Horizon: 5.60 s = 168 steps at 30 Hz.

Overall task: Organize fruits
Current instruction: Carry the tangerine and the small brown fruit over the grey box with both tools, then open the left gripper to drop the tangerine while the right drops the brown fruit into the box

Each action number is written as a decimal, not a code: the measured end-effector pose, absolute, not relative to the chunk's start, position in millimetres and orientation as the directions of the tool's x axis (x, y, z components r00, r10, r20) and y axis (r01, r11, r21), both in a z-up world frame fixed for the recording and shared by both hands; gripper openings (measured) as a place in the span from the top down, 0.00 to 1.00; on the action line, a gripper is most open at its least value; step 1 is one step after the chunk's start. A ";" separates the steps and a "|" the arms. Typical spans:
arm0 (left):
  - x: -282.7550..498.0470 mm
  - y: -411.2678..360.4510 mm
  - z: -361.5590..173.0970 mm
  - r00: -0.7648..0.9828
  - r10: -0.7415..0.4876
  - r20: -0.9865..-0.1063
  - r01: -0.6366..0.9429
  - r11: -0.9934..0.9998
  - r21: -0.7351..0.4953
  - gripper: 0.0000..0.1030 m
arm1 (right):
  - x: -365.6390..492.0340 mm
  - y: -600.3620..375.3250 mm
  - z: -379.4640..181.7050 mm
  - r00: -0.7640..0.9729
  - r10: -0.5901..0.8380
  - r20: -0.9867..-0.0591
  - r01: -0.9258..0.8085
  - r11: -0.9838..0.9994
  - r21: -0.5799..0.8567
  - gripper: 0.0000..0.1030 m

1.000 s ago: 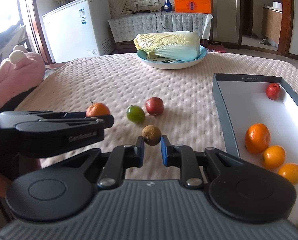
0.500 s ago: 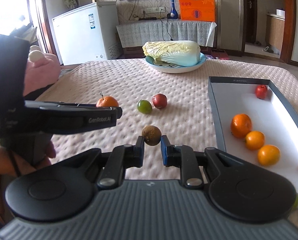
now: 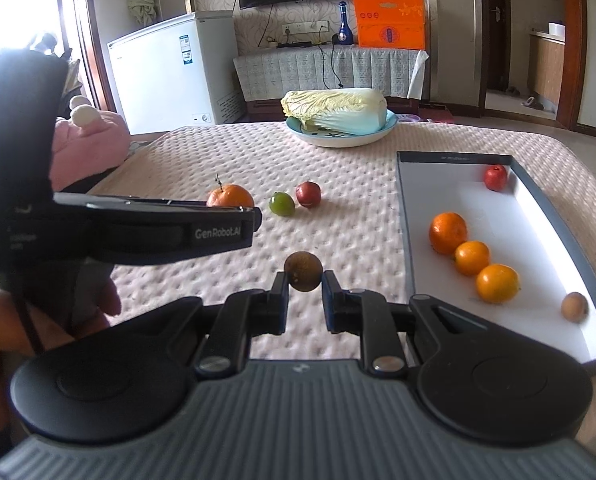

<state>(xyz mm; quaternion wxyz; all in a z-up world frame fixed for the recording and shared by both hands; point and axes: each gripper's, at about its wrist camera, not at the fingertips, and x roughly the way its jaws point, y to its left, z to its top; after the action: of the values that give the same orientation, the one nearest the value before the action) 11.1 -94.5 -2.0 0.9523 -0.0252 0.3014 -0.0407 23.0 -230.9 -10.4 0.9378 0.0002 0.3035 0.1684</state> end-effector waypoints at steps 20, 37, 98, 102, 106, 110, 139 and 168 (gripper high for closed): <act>14.6 -97.5 -2.0 0.807 -0.068 -0.587 0.030 0.997 -0.074 0.61 | 13.7 -287.1 -17.1 0.768 0.249 -0.590 -0.256 0.964 0.074 0.82; 19.2 -67.4 6.1 0.820 -0.110 -0.562 0.039 0.990 -0.136 0.61 | 19.6 -242.5 -50.2 0.751 0.192 -0.632 -0.267 0.964 -0.024 0.85; 38.3 -131.4 2.0 0.793 -0.204 -0.574 0.173 0.979 -0.109 0.60 | 41.8 -315.9 -20.7 0.824 0.185 -0.536 -0.176 0.982 0.068 0.76; 38.5 -136.0 2.2 0.792 -0.207 -0.575 0.177 0.978 -0.109 0.60 | 46.2 -325.5 -31.1 0.795 0.156 -0.587 -0.149 0.987 0.060 0.76; 37.5 -139.3 2.5 0.792 -0.211 -0.574 0.182 0.977 -0.108 0.60 | 49.4 -322.8 -41.7 0.761 0.154 -0.630 -0.158 0.986 0.051 0.76; 36.3 -139.7 3.8 0.794 -0.215 -0.569 0.189 0.976 -0.105 0.60 | 51.3 -319.3 -44.3 0.743 0.181 -0.645 -0.158 0.983 0.093 0.76; 37.4 -198.0 2.5 0.765 -0.313 -0.563 0.309 0.945 -0.106 0.60 | 35.7 -338.8 -28.3 0.769 0.191 -0.611 -0.148 0.982 0.120 0.76; 46.8 -231.7 -3.0 0.776 -0.335 -0.534 0.337 0.937 -0.097 0.41 | 53.5 -363.5 -29.7 0.792 0.142 -0.593 -0.089 0.989 0.118 0.76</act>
<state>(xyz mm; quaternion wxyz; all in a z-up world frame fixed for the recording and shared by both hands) 46.8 -231.7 -3.0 0.9424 0.0018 0.2830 -0.1782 53.5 -363.5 -29.7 0.9457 0.0420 0.3165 0.0610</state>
